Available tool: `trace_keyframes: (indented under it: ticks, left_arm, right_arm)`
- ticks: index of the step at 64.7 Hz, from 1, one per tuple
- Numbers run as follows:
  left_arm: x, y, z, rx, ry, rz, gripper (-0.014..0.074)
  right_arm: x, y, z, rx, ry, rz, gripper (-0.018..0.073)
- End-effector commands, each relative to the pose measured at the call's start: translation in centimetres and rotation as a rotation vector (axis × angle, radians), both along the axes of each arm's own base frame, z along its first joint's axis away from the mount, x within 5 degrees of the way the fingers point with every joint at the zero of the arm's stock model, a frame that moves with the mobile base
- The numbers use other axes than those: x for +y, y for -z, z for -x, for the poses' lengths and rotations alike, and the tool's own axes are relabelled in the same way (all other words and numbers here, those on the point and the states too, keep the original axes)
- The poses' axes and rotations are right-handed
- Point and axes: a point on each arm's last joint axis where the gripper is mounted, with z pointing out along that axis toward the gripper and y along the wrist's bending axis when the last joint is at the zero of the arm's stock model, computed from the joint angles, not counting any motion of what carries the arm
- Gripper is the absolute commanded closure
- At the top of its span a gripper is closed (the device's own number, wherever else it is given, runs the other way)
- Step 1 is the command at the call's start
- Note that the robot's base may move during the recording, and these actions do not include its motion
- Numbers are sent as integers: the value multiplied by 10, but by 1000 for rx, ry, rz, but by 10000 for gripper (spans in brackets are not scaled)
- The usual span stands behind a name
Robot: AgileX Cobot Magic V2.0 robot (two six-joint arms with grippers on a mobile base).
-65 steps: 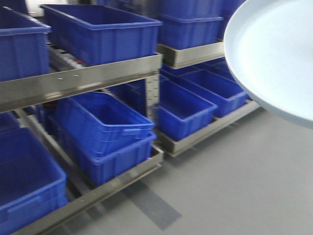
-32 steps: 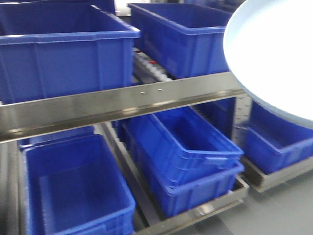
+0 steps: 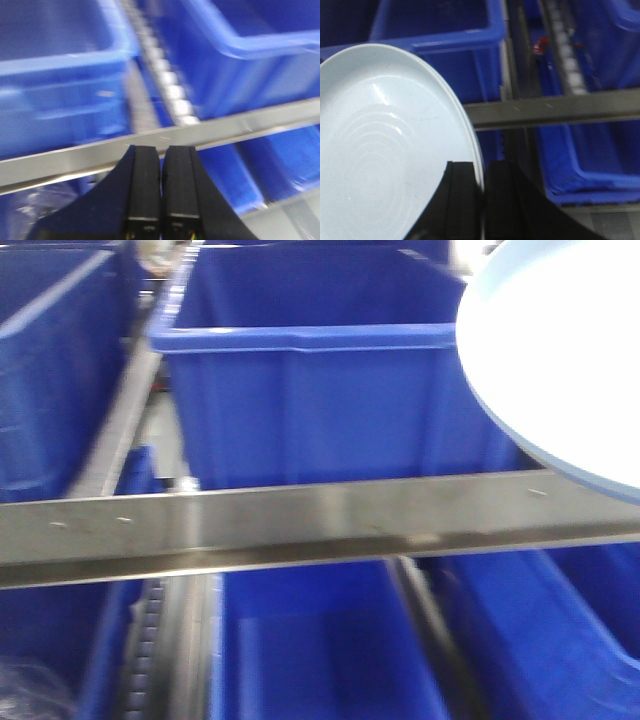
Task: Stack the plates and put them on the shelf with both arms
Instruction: 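Keep holding the plates in the right gripper as the base reaches the shelf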
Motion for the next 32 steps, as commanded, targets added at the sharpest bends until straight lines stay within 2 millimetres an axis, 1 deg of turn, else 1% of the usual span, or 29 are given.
trace_keyframes:
  ticks: [1,32]
  left_arm:
    - [-1,-17,-3,-103,-3,40,510]
    - [-1,-17,-3,-103,-3,40,510]
  right_arm:
    - [-1,-18,-3,-116,11,-16,510]
    - [-1,-18,-3,-116,11,-16,510]
